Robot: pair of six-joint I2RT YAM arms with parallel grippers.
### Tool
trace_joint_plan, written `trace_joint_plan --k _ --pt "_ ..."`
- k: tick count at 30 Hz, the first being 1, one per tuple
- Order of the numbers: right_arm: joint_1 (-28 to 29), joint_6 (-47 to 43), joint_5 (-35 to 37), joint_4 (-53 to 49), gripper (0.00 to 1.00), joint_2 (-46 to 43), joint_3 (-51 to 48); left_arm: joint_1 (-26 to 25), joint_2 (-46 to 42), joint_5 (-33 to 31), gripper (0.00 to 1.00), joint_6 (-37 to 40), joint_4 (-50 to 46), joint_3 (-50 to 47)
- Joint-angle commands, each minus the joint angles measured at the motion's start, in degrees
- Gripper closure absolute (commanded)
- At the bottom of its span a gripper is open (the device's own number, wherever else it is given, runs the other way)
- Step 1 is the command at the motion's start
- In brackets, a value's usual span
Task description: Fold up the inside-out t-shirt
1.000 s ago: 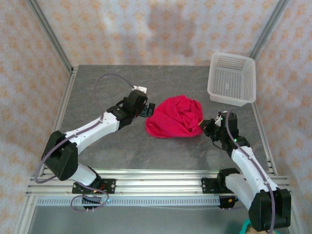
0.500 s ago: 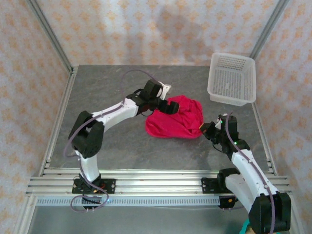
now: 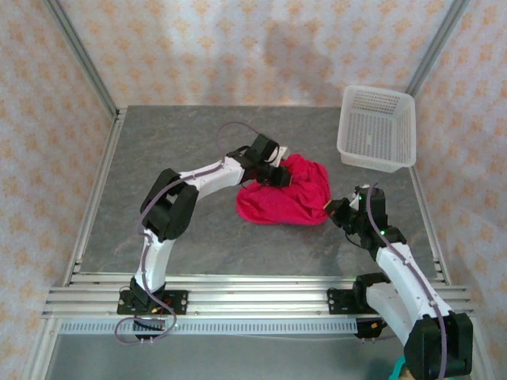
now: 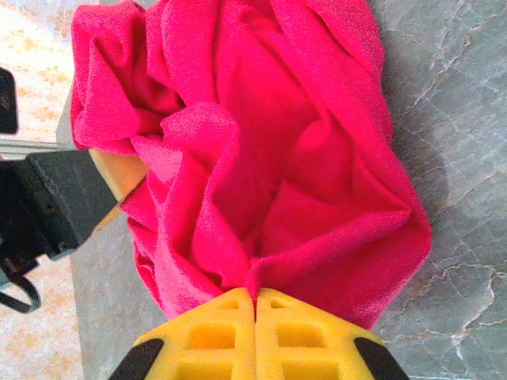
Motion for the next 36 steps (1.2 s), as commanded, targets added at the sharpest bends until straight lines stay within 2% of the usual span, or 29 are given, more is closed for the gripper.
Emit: trace_joint_plan --k 1,6,9,12,14,17,18,19,20,21,22,25,28,30,33,36 --pt "0.2 0.5 5.7 -3.5 1.00 -1.9 -1.4 3.5 -2.9 -3.5 1.00 1.4 -8.8 10.2" --pt "0.2 5.0 16.2 -9.0 1.00 -2.1 -3.4 9.4 -6.1 -8.3 1.00 3.0 -21.3 29.3" --pt "0.2 6.3 17.8 -9.2 1.00 -2.2 -4.8 10.7 -7.1 -7.5 1.00 2.9 -23.6 32.7" --pt "0.4 5.5 17.3 -9.0 1.00 -2.1 -4.7 10.0 -9.2 -3.7 1.00 0.7 -19.8 24.9" --pt "1.3 4.3 13.9 -6.5 1.00 -1.7 -4.1 8.5 -10.9 -2.3 1.00 -0.9 -15.4 16.6" --pt "3.6 2.0 9.9 -6.3 1.00 0.3 -0.6 5.7 -14.1 -3.3 1.00 -1.5 -10.5 6.4" --pt "4.5 0.5 9.5 -8.4 0.97 1.3 1.6 4.8 -15.0 -4.0 1.00 -1.5 -9.6 3.3" --pt "5.2 -1.0 10.0 -11.0 0.87 2.1 3.7 4.3 -15.9 -4.6 1.00 -1.7 -8.7 0.4" --pt "5.8 -2.1 11.9 -14.5 0.68 2.6 6.2 4.2 -16.9 -4.9 1.00 -2.2 -7.7 -2.4" --pt "6.2 -2.5 14.6 -17.6 0.58 2.7 8.2 4.2 -17.9 -5.0 1.00 -2.7 -6.6 -4.6" --pt "6.2 -3.2 17.4 -21.7 0.54 2.9 10.4 4.1 -19.0 -5.3 1.00 -3.0 -5.9 -6.8" --pt "7.0 -2.7 20.4 -25.0 0.54 2.9 14.3 3.7 -22.2 -5.6 1.00 -3.9 -3.7 -12.6" --pt "9.9 -1.9 20.3 -21.4 0.62 4.5 16.8 3.0 -23.8 -5.5 1.00 -4.3 -2.9 -15.4" --pt "12.8 -1.5 19.4 -17.5 0.64 8.4 18.3 3.0 -24.3 -5.8 1.00 -4.3 -2.8 -16.2" --pt "18.5 -1.5 21.2 -13.2 0.60 17.5 22.1 3.0 -24.7 -6.6 1.00 -4.0 -3.6 -16.1" --pt "21.0 -1.5 21.2 -8.7 0.52 27.6 25.9 3.0 -25.2 -7.2 1.00 -3.8 -3.9 -15.7"
